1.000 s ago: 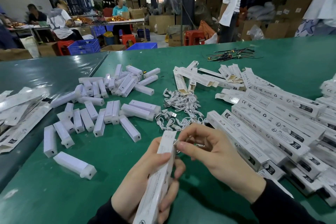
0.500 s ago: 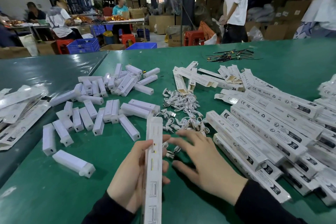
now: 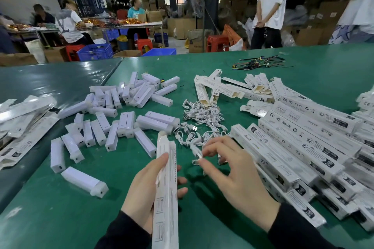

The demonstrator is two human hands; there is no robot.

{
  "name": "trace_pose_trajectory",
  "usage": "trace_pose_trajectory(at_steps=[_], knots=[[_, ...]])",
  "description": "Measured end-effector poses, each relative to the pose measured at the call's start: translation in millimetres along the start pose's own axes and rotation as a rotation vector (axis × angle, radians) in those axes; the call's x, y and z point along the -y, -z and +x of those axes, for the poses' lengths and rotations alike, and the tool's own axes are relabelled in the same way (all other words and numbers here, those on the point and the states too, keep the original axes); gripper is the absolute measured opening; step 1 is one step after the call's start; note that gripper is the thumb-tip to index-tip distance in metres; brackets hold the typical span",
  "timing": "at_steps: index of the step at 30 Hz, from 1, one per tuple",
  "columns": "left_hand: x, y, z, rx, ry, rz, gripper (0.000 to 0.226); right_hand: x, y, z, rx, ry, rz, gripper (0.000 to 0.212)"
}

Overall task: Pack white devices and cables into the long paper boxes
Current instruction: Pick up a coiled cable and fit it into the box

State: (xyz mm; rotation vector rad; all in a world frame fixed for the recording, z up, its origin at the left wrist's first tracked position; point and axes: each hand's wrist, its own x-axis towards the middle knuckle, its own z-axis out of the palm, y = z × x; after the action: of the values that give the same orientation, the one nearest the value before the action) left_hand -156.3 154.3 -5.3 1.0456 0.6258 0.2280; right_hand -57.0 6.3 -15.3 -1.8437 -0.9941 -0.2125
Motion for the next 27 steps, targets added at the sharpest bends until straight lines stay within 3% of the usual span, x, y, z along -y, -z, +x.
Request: trace_pose_trajectory(at_steps=[3,6,8,12,17,21,27], knots=[[-1,-1,1,-0.024,-0.079,0.043,0.042,5,-1,-5,0.118,0.185,-0.087,0.010],[1,0,1,-0.012,-0.110,0.093,0.044,10,-2,-8,0.185,0.222,-0.080,0.009],[1,0,1,0.016,-0.106,0.126,0.046,13,-2,-8,0.192,0.148,0.046,0.010],[-1,-3,0,0.104,-0.068,0.169,0.041,20,3,-7,0.278,-0.076,0.370,0.032],[-3,-1,0,0.125,-0.019,0.126,0.040,20,5,-4,0.356,-0.216,0.496,0.035],[-2,-2,-2,0.157,0.004,0.093,0.050,17,6,-1,0.294,-0.200,0.552,0.021],[-2,-5,-6,0.242,0.015,0.071,0.053,10,14,10,0.057,-0.264,0.588,0.019]])
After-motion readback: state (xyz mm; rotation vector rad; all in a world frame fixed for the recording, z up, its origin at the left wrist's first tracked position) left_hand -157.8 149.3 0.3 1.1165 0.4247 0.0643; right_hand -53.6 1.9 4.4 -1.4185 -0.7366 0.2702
